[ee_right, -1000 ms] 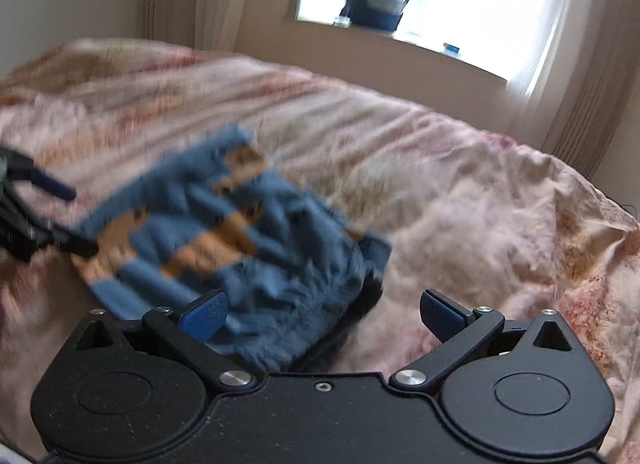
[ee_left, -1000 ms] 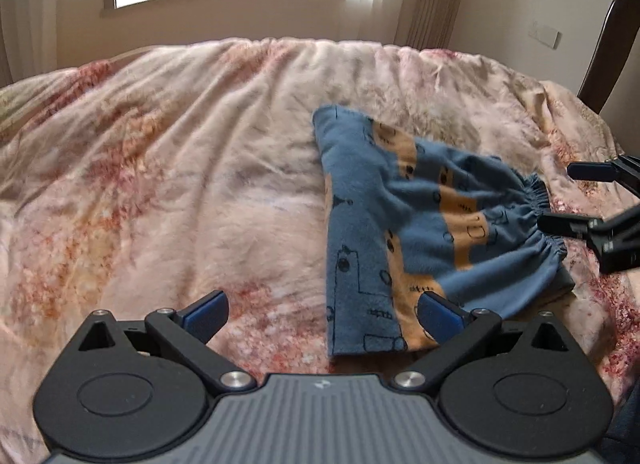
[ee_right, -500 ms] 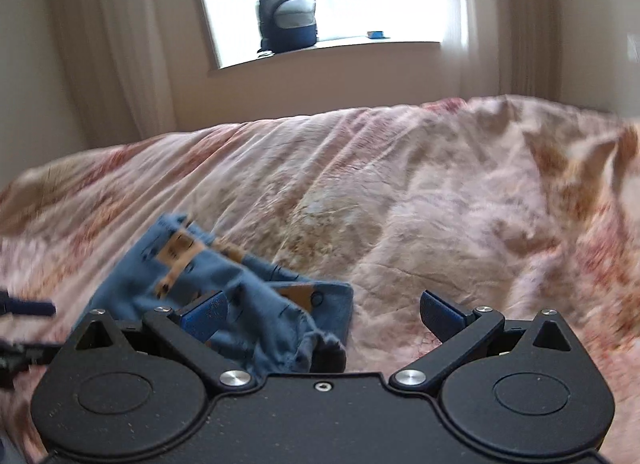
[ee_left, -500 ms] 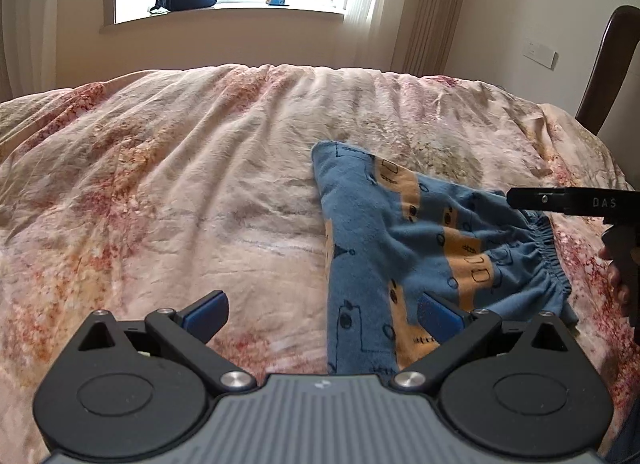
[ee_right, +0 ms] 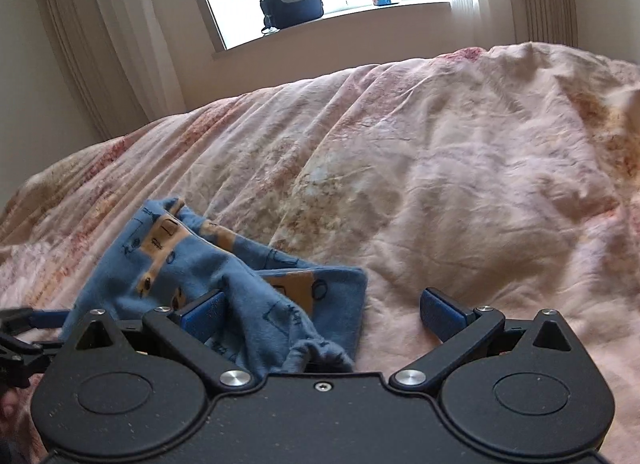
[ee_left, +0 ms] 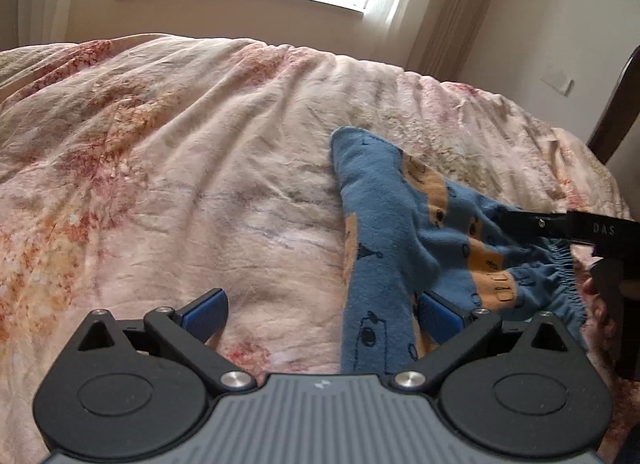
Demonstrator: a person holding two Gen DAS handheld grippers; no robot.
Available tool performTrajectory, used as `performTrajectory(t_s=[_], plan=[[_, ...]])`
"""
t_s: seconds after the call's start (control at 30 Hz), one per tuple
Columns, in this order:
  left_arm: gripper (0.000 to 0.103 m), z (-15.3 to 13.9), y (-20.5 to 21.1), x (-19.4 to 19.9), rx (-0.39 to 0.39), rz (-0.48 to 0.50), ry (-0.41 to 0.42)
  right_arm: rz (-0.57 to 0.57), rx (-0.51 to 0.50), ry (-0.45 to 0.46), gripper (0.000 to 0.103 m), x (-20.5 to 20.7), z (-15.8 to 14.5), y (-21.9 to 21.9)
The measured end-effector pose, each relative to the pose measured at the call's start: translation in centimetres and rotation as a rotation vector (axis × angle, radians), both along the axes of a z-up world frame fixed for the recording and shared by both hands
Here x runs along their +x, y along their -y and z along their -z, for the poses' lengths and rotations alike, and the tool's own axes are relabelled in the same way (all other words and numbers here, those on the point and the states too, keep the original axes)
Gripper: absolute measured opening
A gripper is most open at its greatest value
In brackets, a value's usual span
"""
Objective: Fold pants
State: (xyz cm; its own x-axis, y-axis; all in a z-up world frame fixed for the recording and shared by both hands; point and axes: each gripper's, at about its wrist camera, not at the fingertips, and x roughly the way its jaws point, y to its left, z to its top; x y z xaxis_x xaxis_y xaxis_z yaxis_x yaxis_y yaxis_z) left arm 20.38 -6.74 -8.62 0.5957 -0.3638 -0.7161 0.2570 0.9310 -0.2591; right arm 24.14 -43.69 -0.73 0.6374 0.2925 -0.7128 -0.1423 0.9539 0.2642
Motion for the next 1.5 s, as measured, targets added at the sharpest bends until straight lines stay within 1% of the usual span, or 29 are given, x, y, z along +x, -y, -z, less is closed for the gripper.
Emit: performTrajectory(t_s=[0.07,0.1,0.13,0.17,0.2,0.23,0.27,0.3,0.37,0.4,0.43,0.5,0.57,0.63,0.7,0.77,0.87,0.93,1.07,1.17,1.23,1.27,1.3,1.33,1.37,1.4,1.43,1.47,1.5], plan=[[0.096,-0.2,-0.4,-0.1,-0.037,-0.005,0.000,0.013,0.071,-0.004,0.102,-0.1,-0.1,0.5],[0.088,-0.4,-0.5,-0.2,-0.058,-0.007,-0.004,0.015,0.091,-0.004,0.099,-0.1,-0.3,0.6],[0.081,-0.6,-0.6,-0.3,-0.071,0.001,-0.007,0.017,0.095,-0.002,0.088,-0.1,-0.4,0.6],[0.075,-0.7,-0.6,-0.3,-0.083,0.015,-0.008,0.020,0.090,-0.001,0.068,-0.2,-0.6,0.5],[0.061,-0.7,-0.5,-0.4,-0.089,0.026,-0.007,0.024,0.080,-0.005,0.059,-0.2,-0.6,0.4],[0.052,-0.7,-0.3,-0.3,-0.089,0.043,-0.012,0.025,0.077,-0.010,0.050,-0.1,-0.5,0.4],[0.045,-0.7,-0.2,-0.3,-0.094,0.059,-0.015,0.023,0.073,-0.012,0.048,-0.2,-0.5,0.3],[0.031,-0.7,-0.1,-0.4,-0.107,0.074,-0.019,0.021,0.067,-0.012,0.046,-0.2,-0.5,0.1],[0.026,-1.0,0.2,-0.6,-0.108,0.082,-0.013,0.012,0.046,-0.006,0.030,-0.3,-0.7,-0.3],[0.020,-1.1,0.3,-0.6,-0.100,0.088,-0.006,0.010,0.029,-0.001,0.027,-0.4,-0.9,-0.5],[0.018,-1.4,0.5,-0.7,-0.094,0.089,-0.005,0.004,0.009,0.008,0.021,-0.5,-1.1,-0.8],[0.016,-2.4,0.8,-0.5,-0.071,0.091,-0.004,-0.013,-0.046,0.048,0.017,-0.9,-2.0,-1.8],[0.016,-3.6,0.9,-0.1,-0.053,0.105,0.019,-0.038,-0.080,0.085,0.015,-1.0,-3.2,-2.8],[0.016,-4.7,0.7,0.8,-0.050,0.107,0.043,-0.064,-0.101,0.123,0.015,-0.6,-4.3,-3.5],[0.016,-5.5,0.5,2.4,-0.039,0.085,0.066,-0.078,-0.113,0.157,0.015,0.7,-5.4,-4.0],[0.016,-6.2,0.3,4.3,-0.037,0.061,0.088,-0.086,-0.103,0.177,0.015,2.7,-6.2,-4.3],[0.016,-6.6,-0.1,7.2,-0.052,0.034,0.117,-0.103,-0.126,0.208,0.014,6.1,-6.7,-5.3],[0.016,-6.1,-0.5,9.0,-0.063,0.019,0.107,-0.103,-0.124,0.203,0.014,8.6,-6.3,-5.8],[0.016,-3.6,-1.5,11.4,-0.100,-0.018,0.030,-0.108,-0.143,0.157,0.014,11.8,-4.6,-6.7],[0.017,-1.9,-2.1,11.8,-0.108,-0.020,-0.002,-0.117,-0.177,0.131,0.014,12.9,-3.4,-7.3],[0.023,-1.5,-2.3,11.6,-0.112,-0.017,0.000,-0.116,-0.186,0.128,0.016,13.0,-3.0,-7.6],[0.025,-1.4,-2.4,11.5,-0.115,-0.021,-0.006,-0.110,-0.190,0.130,0.021,12.9,-3.1,-7.5],[0.032,-1.5,-2.5,11.4,-0.116,-0.032,-0.012,-0.101,-0.199,0.135,0.024,12.8,-3.1,-7.6],[0.043,-1.6,-2.8,11.1,-0.116,-0.043,-0.016,-0.088,-0.211,0.149,0.035,12.6,-3.2,-7.6],[0.049,-1.8,-3.0,10.9,-0.117,-0.055,-0.022,-0.069,-0.220,0.167,0.044,12.1,-3.5,-7.5],[0.066,-2.1,-3.3,10.9,-0.119,-0.069,-0.023,-0.042,-0.220,0.181,0.049,11.6,-3.8,-7.4],[0.076,-2.5,-3.5,10.5,-0.119,-0.085,-0.019,-0.015,-0.214,0.190,0.064,11.0,-4.1,-7.3],[0.078,-3.0,-3.8,9.9,-0.118,-0.103,-0.006,0.018,-0.206,0.207,0.080,9.9,-4.5,-7.3],[0.084,-3.5,-3.9,9.5,-0.115,-0.112,0.003,0.042,-0.200,0.225,0.084,9.0,-5.0,-7.4]])
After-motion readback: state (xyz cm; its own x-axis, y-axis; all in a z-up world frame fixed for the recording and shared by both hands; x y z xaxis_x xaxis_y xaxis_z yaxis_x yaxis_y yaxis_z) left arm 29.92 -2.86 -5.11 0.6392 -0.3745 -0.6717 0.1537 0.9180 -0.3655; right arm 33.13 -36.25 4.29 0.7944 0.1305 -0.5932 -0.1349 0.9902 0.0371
